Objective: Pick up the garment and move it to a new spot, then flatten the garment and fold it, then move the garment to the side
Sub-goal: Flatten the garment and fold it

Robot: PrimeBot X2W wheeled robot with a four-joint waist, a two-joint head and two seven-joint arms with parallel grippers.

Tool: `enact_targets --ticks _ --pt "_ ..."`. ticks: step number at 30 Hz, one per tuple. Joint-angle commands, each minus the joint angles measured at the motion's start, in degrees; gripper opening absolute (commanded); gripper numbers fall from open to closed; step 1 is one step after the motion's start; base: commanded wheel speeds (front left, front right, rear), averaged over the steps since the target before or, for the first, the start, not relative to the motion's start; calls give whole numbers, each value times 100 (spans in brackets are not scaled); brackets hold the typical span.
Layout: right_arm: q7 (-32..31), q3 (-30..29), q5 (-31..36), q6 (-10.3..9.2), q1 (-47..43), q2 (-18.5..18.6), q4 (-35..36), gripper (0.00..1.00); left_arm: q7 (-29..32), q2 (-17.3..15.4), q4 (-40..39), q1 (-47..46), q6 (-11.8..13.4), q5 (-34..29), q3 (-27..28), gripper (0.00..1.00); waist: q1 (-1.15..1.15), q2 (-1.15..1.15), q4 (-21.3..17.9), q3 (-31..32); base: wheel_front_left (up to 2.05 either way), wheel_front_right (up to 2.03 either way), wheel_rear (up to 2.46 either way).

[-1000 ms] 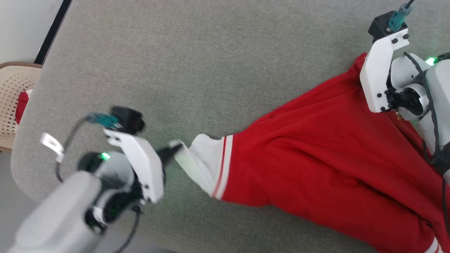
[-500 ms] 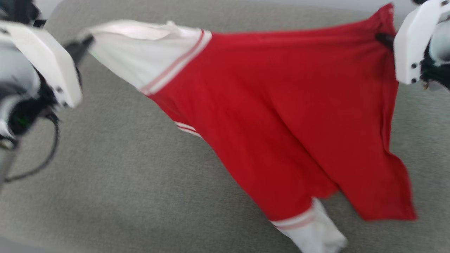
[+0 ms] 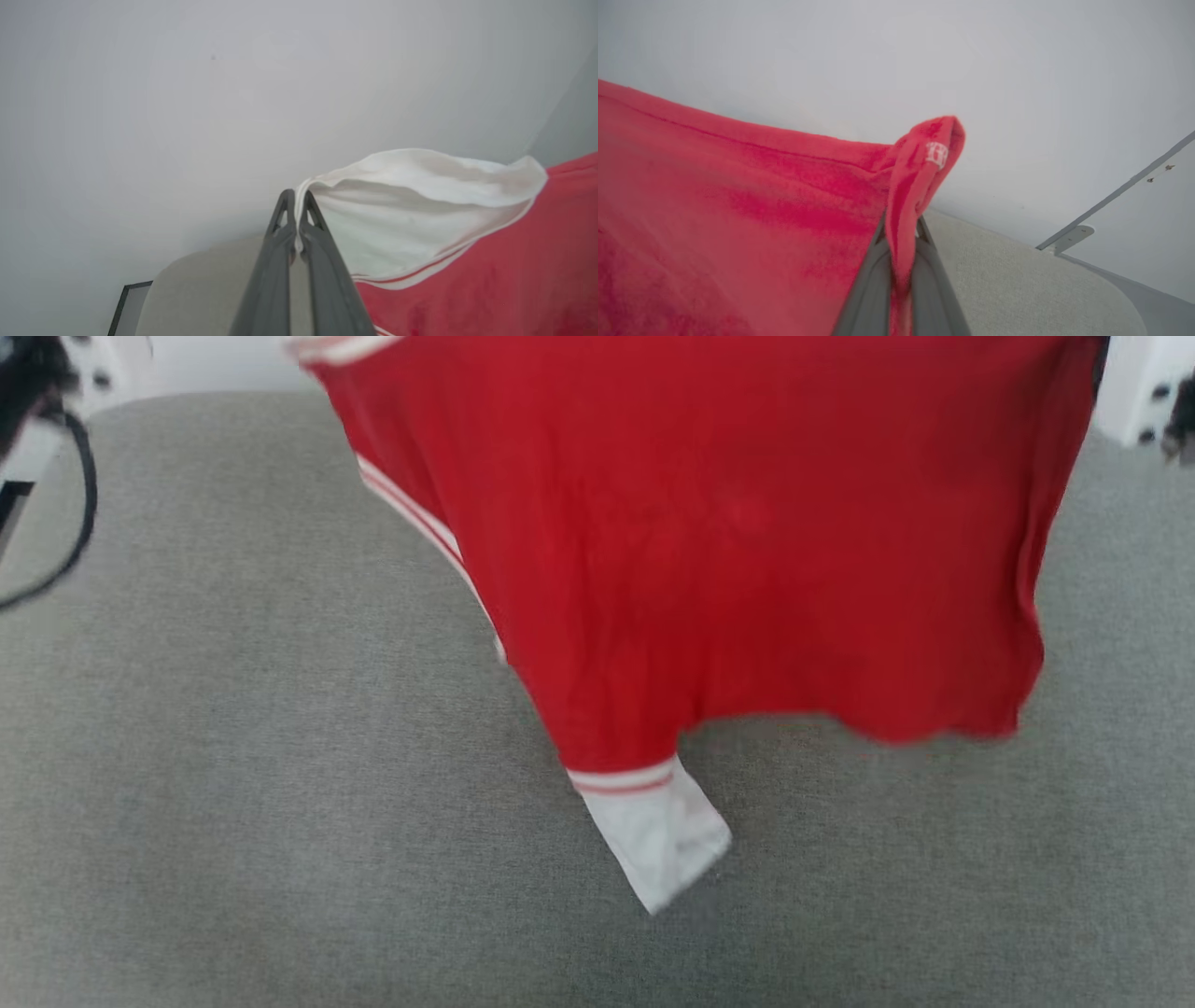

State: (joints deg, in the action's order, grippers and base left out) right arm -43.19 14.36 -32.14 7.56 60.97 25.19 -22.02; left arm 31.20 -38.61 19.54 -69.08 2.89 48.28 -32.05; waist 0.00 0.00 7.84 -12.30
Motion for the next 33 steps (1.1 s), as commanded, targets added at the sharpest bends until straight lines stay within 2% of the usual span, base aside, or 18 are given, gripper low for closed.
enact_targets --ticks 1,5,9,13,15,18,23,26,28,30,33 --pt "130 -54 111 -14 95 -98 -93 0 -144 38 118 -145 -7 -132 1 0 0 0 -33 -61 0 0 0" --pt "1002 -330 857 -14 617 -472 -688 0 -1145 423 890 -824 -60 -604 -11 0 0 0 -98 -281 0 0 0" --pt "2279 -607 1749 -14 1283 -838 -1413 0 -2616 761 1623 -1622 65 -1115 112 0 0 0 -124 -480 0 0 0" --pt "3599 -851 2510 -15 1823 -1082 -1989 0 -4180 974 2119 -2274 12 -1456 249 0 0 0 -118 -594 0 0 0" --pt "4111 -809 2832 -15 2033 -1169 -2247 0 -4552 1063 2175 -2434 -97 -1574 335 0 0 0 -99 -625 0 0 0" --pt "4428 -573 3089 -14 2054 -1199 -2690 0 -4631 1115 2351 -2165 -407 -1572 368 0 0 0 -59 -630 0 0 0" --pt "4306 -178 2792 -14 1484 -1289 -3543 0 -4558 1141 2964 -1240 -906 -1465 20 0 0 0 55 -562 0 0 0" --pt "4149 -21 2409 -15 1086 -1264 -3799 0 -4158 1226 3177 -671 -1004 -1310 -266 0 0 0 110 -527 0 0 0" --pt "3989 60 2121 -14 785 -1259 -3914 0 -3677 1228 3264 -288 -1027 -1135 -485 0 0 0 130 -507 0 0 0" --pt "3788 174 1797 -14 515 -1214 -3967 0 -3158 1277 3061 134 -1031 -694 -676 0 0 0 143 -487 0 0 0" --pt "3465 393 1356 -14 113 -1168 -3827 0 -2351 1071 2683 778 -1028 -204 -1009 0 0 0 147 -473 0 0 0"
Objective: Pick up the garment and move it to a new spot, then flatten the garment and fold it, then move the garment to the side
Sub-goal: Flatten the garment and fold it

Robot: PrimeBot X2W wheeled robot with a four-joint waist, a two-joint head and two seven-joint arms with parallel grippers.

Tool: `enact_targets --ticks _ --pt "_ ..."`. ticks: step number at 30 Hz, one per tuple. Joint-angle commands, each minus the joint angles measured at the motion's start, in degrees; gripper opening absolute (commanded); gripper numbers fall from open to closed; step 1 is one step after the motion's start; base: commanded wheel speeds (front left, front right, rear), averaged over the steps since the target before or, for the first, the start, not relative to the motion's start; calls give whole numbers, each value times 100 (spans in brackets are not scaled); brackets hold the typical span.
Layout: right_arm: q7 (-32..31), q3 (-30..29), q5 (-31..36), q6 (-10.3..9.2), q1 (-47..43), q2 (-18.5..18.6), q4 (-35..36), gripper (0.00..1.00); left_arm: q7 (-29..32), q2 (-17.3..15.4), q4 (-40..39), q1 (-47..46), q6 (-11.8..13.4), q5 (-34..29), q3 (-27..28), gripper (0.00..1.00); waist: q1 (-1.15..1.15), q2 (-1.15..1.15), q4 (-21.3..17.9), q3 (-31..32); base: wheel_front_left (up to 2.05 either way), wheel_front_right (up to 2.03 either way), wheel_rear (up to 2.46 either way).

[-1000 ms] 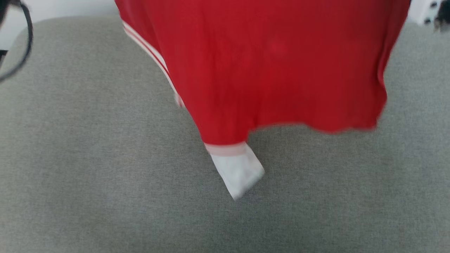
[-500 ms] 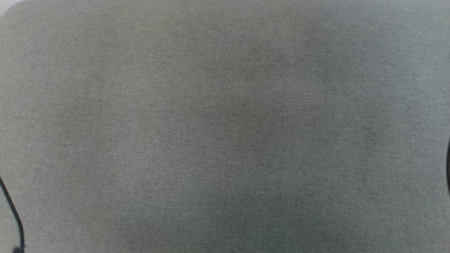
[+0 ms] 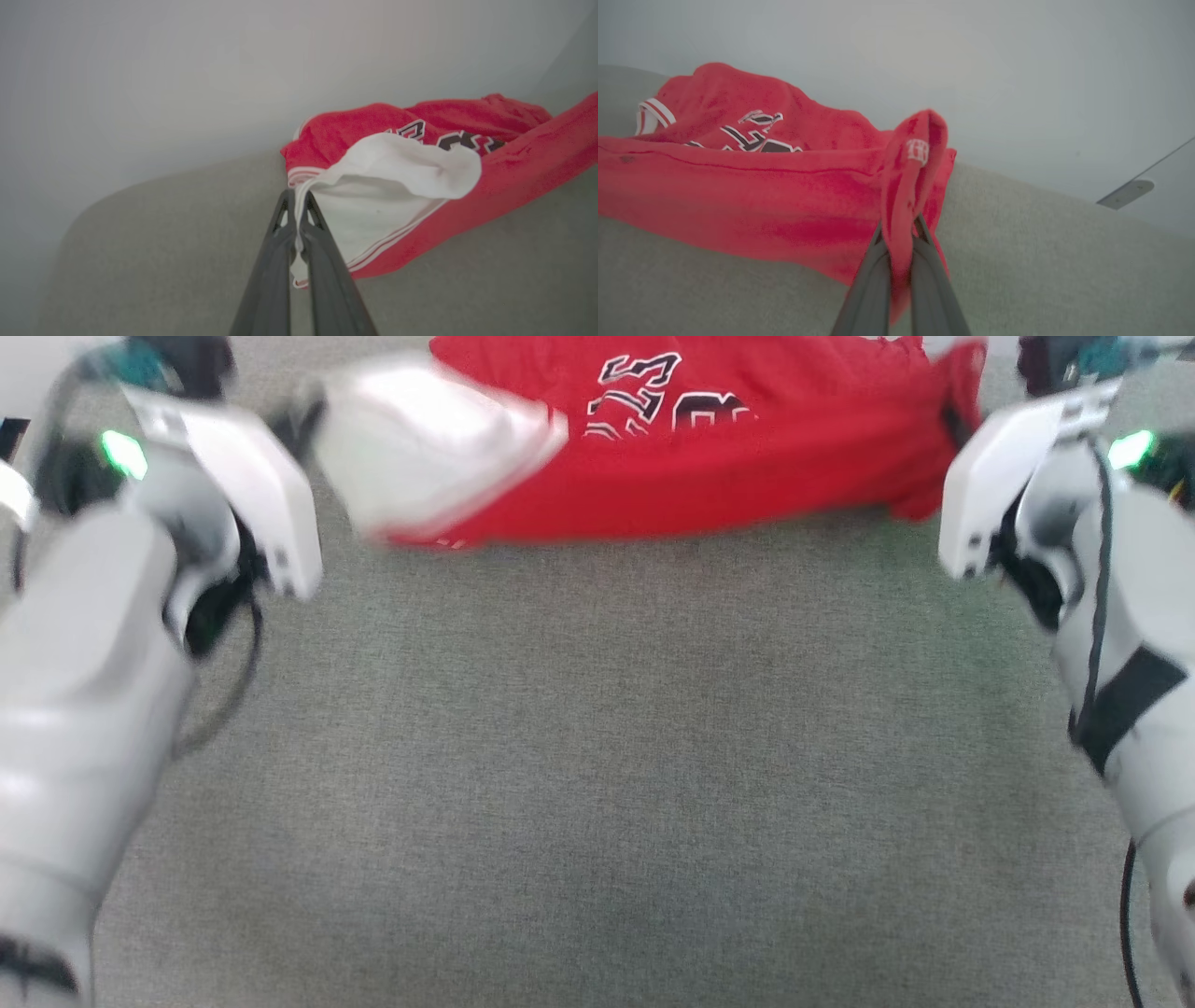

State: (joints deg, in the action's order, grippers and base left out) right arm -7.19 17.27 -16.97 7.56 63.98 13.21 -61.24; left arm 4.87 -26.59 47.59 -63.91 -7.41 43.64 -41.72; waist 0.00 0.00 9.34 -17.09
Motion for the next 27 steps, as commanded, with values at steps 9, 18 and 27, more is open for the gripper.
enact_targets --ticks 9,18,27 --pt "-1350 1108 -1513 -14 -1555 675 1628 0 1820 -777 -1481 1918 288 1168 -253 0 0 0 -56 94 0 0 0" --pt "-2359 1267 -2258 -14 -3464 1997 4055 0 2543 -1742 -4467 3935 1838 1586 -346 0 0 0 -57 200 0 0 0" --pt "-3244 589 -2507 -13 -5182 2626 5585 0 2987 -2540 -6309 5310 3060 2029 -408 0 0 0 -46 250 0 0 0"
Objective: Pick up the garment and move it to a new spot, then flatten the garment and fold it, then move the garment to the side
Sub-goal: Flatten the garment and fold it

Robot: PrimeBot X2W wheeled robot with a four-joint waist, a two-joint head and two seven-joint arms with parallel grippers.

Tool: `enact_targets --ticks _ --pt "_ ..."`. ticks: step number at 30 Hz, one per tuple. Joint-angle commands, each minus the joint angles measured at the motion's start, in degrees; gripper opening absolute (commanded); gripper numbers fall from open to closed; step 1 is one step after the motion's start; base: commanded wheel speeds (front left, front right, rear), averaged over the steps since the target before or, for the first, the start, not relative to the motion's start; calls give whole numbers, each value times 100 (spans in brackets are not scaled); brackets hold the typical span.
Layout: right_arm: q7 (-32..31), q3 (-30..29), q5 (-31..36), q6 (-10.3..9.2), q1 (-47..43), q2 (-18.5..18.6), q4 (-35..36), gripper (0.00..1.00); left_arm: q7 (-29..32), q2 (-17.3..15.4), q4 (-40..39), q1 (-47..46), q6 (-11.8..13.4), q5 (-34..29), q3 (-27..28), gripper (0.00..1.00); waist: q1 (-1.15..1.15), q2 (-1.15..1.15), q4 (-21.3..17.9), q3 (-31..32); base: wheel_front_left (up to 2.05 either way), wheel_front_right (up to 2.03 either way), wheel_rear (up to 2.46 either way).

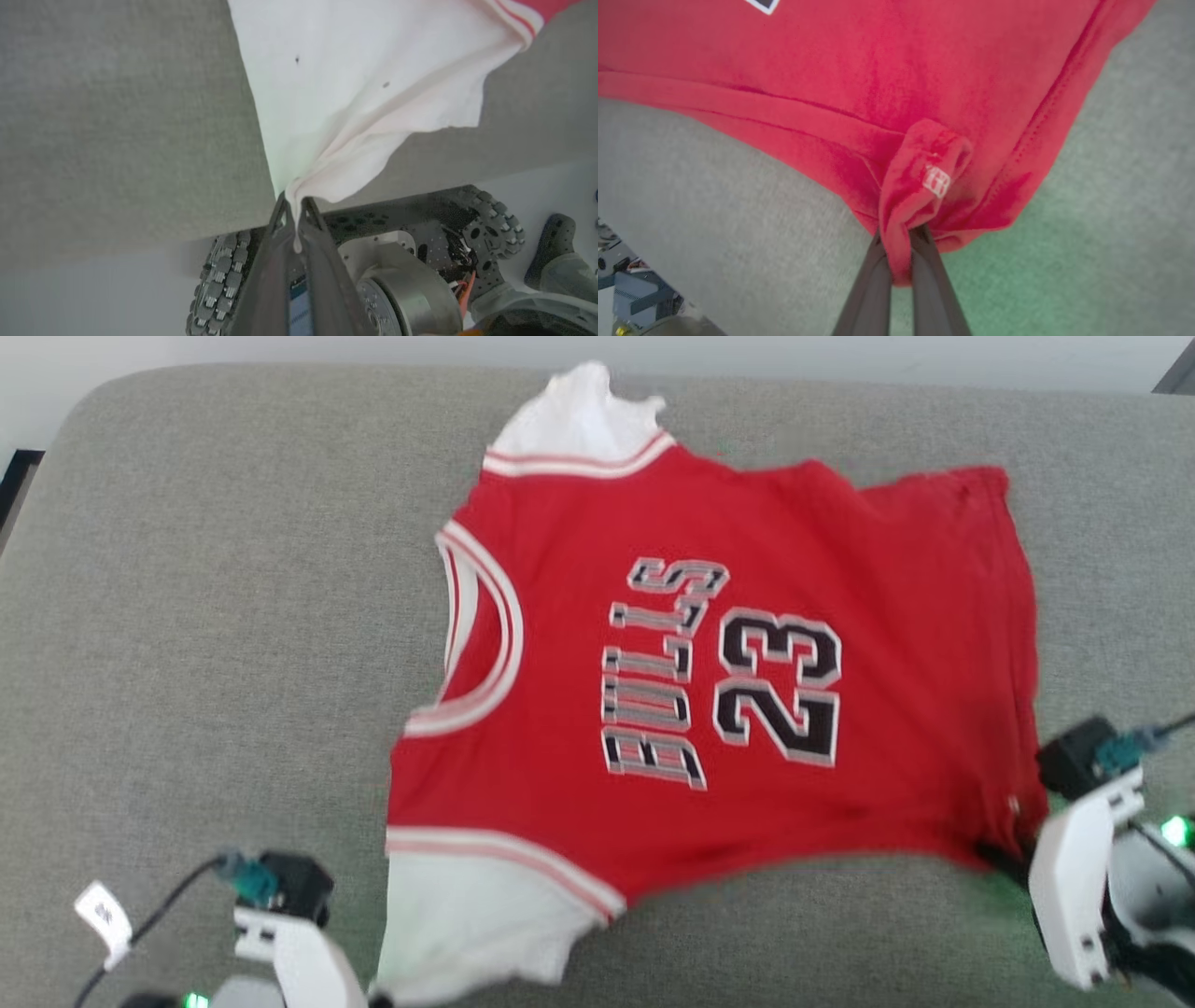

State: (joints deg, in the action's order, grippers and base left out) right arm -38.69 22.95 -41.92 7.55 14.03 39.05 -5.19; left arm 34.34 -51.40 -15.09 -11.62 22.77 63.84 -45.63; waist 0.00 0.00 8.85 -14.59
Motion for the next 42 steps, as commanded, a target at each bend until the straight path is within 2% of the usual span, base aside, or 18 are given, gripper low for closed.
enact_targets --ticks 1,6,11,16,18,23,24,29,36,42 --pt "-195 -10 -41 -12 -349 94 154 0 97 -102 -162 194 137 83 -31 0 0 0 10 1 0 0 0" --pt "-533 -368 -244 -12 -1059 198 770 0 206 -279 -595 502 479 245 -30 0 0 0 -2 -18 0 0 0" --pt "-560 -917 -223 -12 -1374 -51 1195 0 65 -464 -891 254 543 83 230 0 0 0 -63 -57 0 0 0" --pt "-715 -1451 34 -12 -1380 -318 1695 0 122 -868 -1176 -276 621 -196 583 0 0 0 -145 -153 0 0 0" --pt "-803 -1642 163 -12 -1259 -451 1876 0 200 -1090 -1216 -591 547 -375 704 0 0 0 -180 -208 0 0 0" --pt "-1006 -1901 573 -12 -700 -830 2060 0 328 -1097 -946 -1441 169 -663 914 0 0 0 -273 -379 0 0 0" --pt "-1006 -1901 573 -12 -700 -830 2060 0 328 -1097 -946 -1441 169 -663 914 0 0 0 -273 -379 0 0 0" --pt "-1010 -1862 886 -12 69 -1153 1753 0 401 -729 -169 -2303 -280 -958 882 0 0 0 -329 -546 0 0 0" --pt "-788 -1599 1210 -12 1096 -1443 687 0 211 238 1532 -3333 -1092 -1231 578 0 0 0 -370 -825 0 0 0" --pt "-555 -1184 1308 -12 1741 -1601 -364 0 175 1071 3172 -3827 -1593 -1077 371 0 0 0 -407 -971 0 0 0"
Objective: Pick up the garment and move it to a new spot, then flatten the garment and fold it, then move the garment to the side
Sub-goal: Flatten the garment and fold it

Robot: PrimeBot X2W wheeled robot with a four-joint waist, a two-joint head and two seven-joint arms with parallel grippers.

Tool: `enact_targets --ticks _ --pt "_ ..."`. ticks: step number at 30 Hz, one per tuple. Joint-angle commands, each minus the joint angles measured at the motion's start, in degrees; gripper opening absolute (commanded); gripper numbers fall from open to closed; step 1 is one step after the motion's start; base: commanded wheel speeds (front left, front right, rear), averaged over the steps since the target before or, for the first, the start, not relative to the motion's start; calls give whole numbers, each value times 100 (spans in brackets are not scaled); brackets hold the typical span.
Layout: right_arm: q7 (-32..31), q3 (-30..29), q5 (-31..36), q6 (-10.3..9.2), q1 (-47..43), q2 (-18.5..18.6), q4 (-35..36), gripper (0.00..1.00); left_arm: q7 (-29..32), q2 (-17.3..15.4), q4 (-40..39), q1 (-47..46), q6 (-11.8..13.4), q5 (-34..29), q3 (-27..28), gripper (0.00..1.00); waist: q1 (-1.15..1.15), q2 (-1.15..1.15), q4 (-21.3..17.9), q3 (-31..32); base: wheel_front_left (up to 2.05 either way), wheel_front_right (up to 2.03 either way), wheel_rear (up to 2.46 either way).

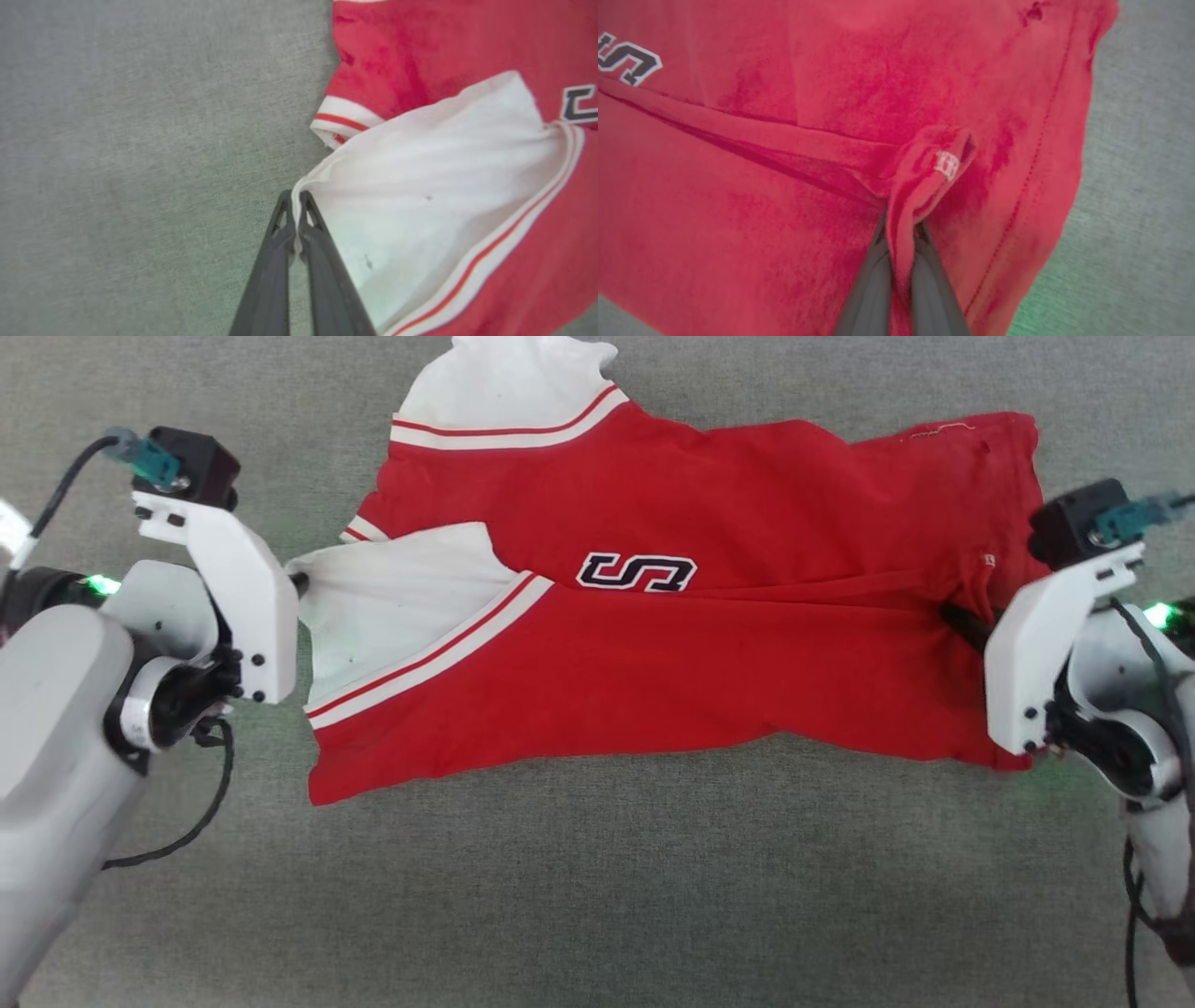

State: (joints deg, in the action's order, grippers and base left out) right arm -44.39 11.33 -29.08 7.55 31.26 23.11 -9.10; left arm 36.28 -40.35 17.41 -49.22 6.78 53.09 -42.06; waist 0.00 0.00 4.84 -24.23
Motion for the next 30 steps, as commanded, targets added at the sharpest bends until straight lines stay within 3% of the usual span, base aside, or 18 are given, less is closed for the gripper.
enact_targets --ticks 1,6,7,8,9,10,11,19,25,26,30 --pt "34 42 27 -12 95 -22 -139 0 -16 65 153 -112 -60 32 -14 0 0 0 -16 -24 0 0 0" --pt "63 369 -42 -14 382 -70 -740 0 113 488 1127 -298 -350 224 -105 0 0 0 -40 -68 0 0 0" --pt "77 426 -51 -14 432 -72 -813 11 101 548 1272 -328 -407 230 -119 0 0 0 -43 -70 0 0 0" --pt "85 460 -60 -14 475 -70 -862 37 80 580 1383 -362 -457 223 -131 5 0 0 -44 -70 0 0 0" --pt "102 463 -73 -14 506 -73 -897 72 47 600 1468 -411 -486 224 -120 29 0 0 -45 -63 0 0 0" --pt "168 472 -69 -14 571 -51 -913 100 -46 610 1538 -496 -559 206 -83 67 0 0 -45 -41 0 0 0" --pt "204 484 -94 -14 575 -39 -896 100 -81 596 1546 -526 -578 214 -62 100 0 0 -44 -23 0 0 0" --pt "866 18 -56 -13 276 -27 -289 100 -23 127 704 -301 -318 138 -22 100 0 0 -21 189 0 0 0" --pt "1519 -849 331 -8 -180 -355 405 100 333 -383 -804 305 322 268 28 100 0 0 -36 308 0 0 0" --pt "1519 -849 331 -8 -180 -355 405 100 333 -383 -804 305 322 268 28 100 0 0 -36 308 0 0 0" --pt "1915 -1417 726 -8 -464 -682 899 100 573 -693 -1779 792 859 301 9 100 0 0 -102 332 0 0 0"
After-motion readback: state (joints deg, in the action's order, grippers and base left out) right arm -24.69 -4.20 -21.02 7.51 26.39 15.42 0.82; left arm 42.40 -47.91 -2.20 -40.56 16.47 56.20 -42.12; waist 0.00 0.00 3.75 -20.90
